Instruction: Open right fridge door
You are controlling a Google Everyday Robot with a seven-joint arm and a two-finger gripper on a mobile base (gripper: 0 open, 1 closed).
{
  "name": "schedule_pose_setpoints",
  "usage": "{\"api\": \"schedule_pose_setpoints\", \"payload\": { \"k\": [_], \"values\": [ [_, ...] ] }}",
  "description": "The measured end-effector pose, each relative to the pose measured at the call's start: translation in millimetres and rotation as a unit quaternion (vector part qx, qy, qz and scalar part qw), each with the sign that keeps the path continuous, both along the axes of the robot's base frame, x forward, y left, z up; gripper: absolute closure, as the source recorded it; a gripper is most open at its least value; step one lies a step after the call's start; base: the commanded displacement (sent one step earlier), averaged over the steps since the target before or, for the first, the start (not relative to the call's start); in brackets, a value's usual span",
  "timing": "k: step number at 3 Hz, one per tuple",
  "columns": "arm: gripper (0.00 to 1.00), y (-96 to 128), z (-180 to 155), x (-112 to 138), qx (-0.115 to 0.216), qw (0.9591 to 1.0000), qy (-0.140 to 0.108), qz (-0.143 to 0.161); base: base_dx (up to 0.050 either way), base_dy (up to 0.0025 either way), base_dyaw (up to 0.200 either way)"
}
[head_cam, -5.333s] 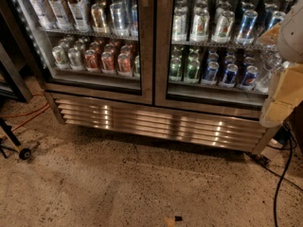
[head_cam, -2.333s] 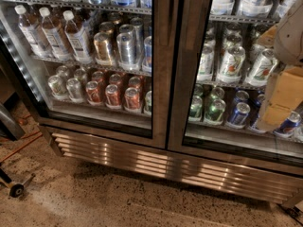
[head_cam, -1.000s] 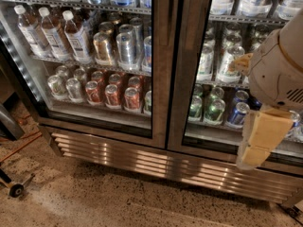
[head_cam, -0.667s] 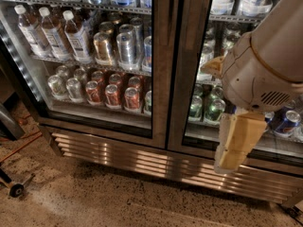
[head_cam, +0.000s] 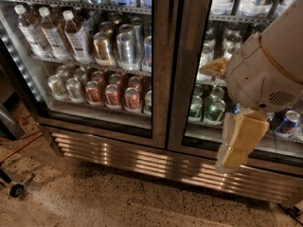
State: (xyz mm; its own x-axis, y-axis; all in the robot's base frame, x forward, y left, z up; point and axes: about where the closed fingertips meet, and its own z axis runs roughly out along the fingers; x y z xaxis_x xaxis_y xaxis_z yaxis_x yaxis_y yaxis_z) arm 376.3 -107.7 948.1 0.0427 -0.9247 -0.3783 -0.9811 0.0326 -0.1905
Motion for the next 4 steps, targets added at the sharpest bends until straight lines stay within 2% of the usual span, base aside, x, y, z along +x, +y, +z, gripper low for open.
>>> {"api": "schedule_pose_setpoints", "payload": {
  "k": [1,2,3,4],
  "values": [
    [0.0,-32,-26,13,0.102,0.9942,0.03,0.015,0.0,0.0,0.0],
    [0.0,-32,-30,13,0.21,0.9737,0.05,0.074,0.0,0.0,0.0],
    [0.0,-19,-21,14,0.251,0.9632,0.051,0.083,0.0,0.0,0.0],
    [0.0,-19,-21,14,0.251,0.9631,0.051,0.083,0.0,0.0,0.0]
  ]
}}
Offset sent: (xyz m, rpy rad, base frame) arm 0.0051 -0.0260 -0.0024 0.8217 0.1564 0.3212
